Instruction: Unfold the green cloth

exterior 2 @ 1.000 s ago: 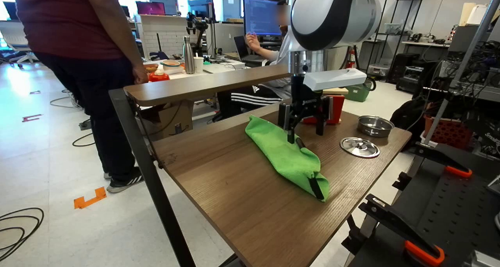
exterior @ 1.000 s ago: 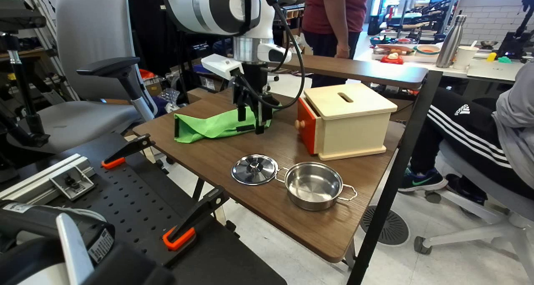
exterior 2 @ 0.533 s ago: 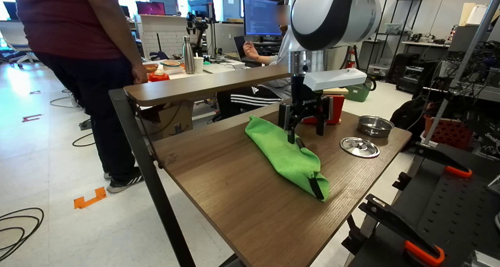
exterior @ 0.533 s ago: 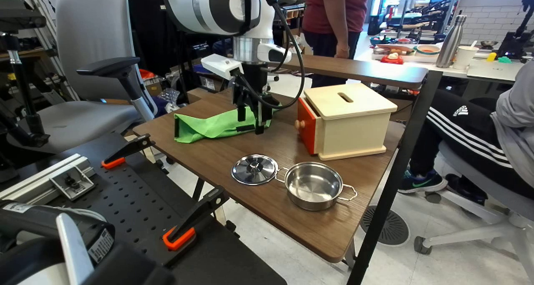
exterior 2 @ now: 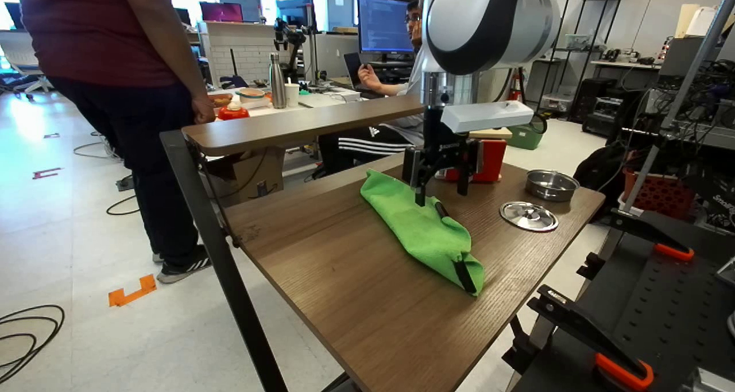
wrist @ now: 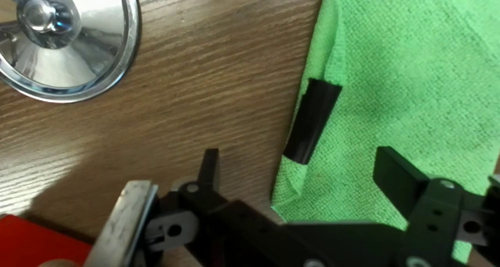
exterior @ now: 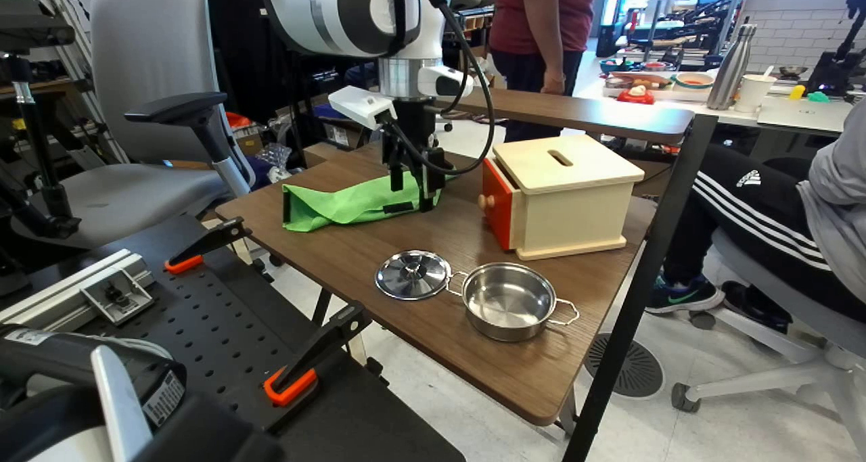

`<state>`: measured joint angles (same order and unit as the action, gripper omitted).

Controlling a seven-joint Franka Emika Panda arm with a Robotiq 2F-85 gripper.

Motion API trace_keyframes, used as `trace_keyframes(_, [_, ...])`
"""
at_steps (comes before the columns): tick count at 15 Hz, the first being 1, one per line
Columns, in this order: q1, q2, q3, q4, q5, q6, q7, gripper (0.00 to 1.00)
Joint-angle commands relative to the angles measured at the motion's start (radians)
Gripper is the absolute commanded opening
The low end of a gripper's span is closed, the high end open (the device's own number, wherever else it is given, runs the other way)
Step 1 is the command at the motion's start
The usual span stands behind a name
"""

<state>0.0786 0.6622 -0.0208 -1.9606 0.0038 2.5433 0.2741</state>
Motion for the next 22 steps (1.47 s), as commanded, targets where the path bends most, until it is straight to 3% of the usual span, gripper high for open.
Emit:
trace_keyframes(1, [0.034,0.003,-0.024,-0.009,-0.002,0.053,0.026,1.00])
trace_keyframes(11, [0.065,0.011,-0.058,-0.024,-0.007,0.084,0.068,1.00])
trace_keyframes(12, [0.062,0.016,-0.058,-0.017,-0.005,0.079,0.069,0.76])
trace_keyframes(13, [0.062,0.021,-0.060,-0.010,-0.004,0.073,0.073,0.74])
trace_keyframes(22, [0.079,0.036,-0.086,0.001,-0.013,0.082,0.119,0.05])
